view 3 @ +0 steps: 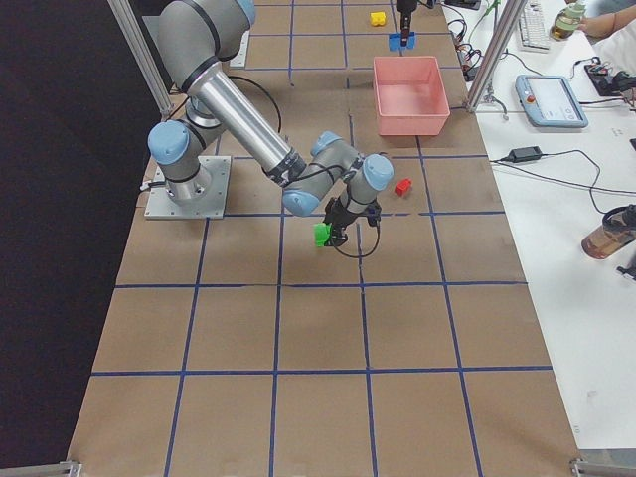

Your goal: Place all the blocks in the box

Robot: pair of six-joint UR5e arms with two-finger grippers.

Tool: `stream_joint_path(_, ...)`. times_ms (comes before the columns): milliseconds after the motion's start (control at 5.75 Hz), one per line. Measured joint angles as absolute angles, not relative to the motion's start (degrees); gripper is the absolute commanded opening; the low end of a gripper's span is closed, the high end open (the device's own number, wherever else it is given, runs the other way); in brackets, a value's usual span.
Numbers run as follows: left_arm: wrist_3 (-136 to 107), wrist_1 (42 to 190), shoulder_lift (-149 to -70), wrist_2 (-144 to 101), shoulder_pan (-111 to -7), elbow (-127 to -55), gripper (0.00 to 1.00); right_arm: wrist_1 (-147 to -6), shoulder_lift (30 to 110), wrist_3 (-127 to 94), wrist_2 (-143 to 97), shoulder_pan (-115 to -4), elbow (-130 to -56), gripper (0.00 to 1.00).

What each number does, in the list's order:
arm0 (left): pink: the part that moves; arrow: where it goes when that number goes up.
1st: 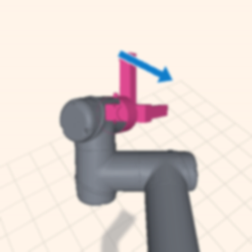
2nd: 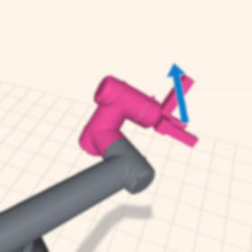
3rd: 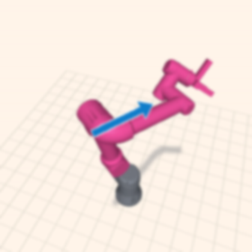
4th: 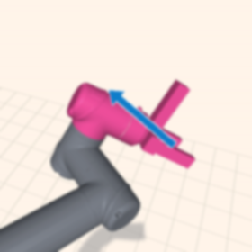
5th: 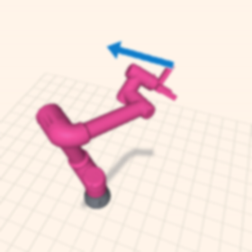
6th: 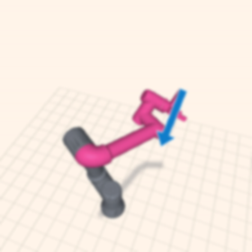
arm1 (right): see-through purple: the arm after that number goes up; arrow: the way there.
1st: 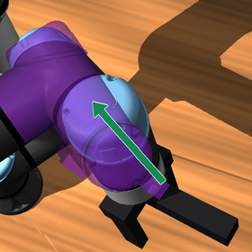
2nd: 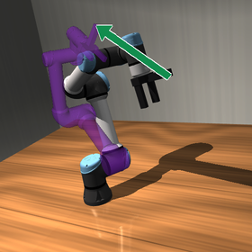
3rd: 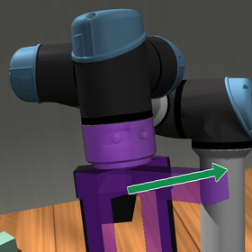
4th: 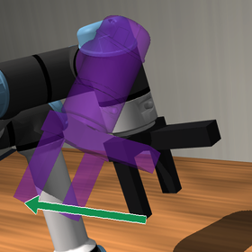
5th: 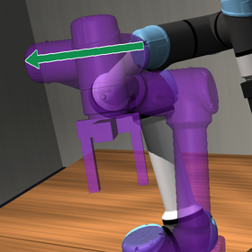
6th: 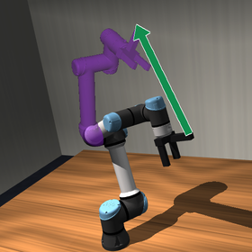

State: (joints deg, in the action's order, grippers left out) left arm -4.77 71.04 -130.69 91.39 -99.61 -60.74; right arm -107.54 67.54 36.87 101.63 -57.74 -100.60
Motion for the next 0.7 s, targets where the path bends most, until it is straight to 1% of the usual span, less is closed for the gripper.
stream_joint_path(174, -6.8, 71.1, -133.4, 91.5, -100.8, -58.0, 1.0, -101.5, 68.1, 35.6, 99.5, -59.0, -94.8, 0.42)
stream_joint_path(348, -7.2, 71.6, -133.9, 91.7, -101.2, -57.7, 1.0, -94.9, 68.1, 32.6, 98.0, -61.6, -88.3, 0.42)
stream_joint_path(522, -6.7, 72.9, -132.3, 91.9, -101.0, -59.1, 1.0, -89.4, 67.9, 27.7, 96.3, -65.2, -82.0, 0.43)
stream_joint_path(696, -3.7, 74.4, -128.9, 92.1, -98.8, -62.5, 1.0, -86.0, 67.2, 22.2, 94.5, -69.3, -77.2, 0.43)
